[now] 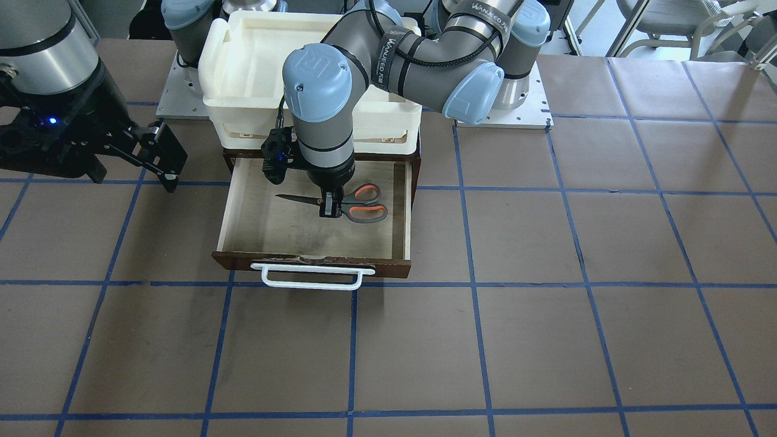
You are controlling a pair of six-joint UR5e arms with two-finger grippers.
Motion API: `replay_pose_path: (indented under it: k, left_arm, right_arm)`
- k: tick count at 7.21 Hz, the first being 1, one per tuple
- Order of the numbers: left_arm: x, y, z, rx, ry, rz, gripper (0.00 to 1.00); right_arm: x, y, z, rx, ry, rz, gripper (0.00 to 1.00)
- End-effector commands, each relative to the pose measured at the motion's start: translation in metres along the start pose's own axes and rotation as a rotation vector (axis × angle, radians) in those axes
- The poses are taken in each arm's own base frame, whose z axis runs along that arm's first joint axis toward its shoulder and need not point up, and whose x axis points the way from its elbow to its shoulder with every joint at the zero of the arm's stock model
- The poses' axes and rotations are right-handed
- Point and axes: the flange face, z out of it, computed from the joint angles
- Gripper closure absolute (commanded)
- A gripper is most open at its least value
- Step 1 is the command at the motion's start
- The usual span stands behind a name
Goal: Place scissors in drawer with both arms
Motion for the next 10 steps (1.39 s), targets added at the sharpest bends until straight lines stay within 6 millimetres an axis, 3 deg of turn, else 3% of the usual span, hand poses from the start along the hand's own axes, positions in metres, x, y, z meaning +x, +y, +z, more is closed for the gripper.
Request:
replay_pose_path:
  k: [1, 4, 5, 6, 7, 9, 10]
  left_arm:
    - [0.0017, 0.0004, 0.0066, 0.003, -0.008, 0.001, 1.0]
    - [0.0026, 0.0008, 0.0121, 0.0, 0.003, 0.0, 1.0]
    - [0.0026, 0.0005, 0.0136, 0.002, 0.005, -0.001, 0.96]
    - [0.0023, 0.0003, 0.0117, 0.004, 0.0, 0.0, 0.7]
    - [0.0024, 0.0002, 0.0116, 0.006, 0.0, 0.0, 0.56]
    - [0.0025, 0.0, 0.0116, 0.007, 0.001, -0.002, 0.53]
    - [0.0024, 0.0002, 0.0116, 0.006, 0.0, -0.002, 0.41]
  right_arm:
    - [0.0, 0.0012, 0.0006, -0.002, 0.013, 0.004, 0.0]
    - [-0.0001, 0.0014, 0.0014, -0.004, 0.011, -0.001, 0.0]
    - [0.0, 0.0012, 0.0012, -0.002, 0.013, -0.013, 0.0]
    - [-0.0001, 0.0015, 0.0033, -0.005, 0.011, -0.012, 0.0]
    - [-0.0007, 0.0018, 0.0042, -0.009, 0.006, -0.012, 0.0]
    - [-0.0014, 0.003, 0.0027, -0.008, -0.002, -0.012, 0.0]
    - [-0.0013, 0.0035, 0.0019, -0.006, -0.002, -0.012, 0.0]
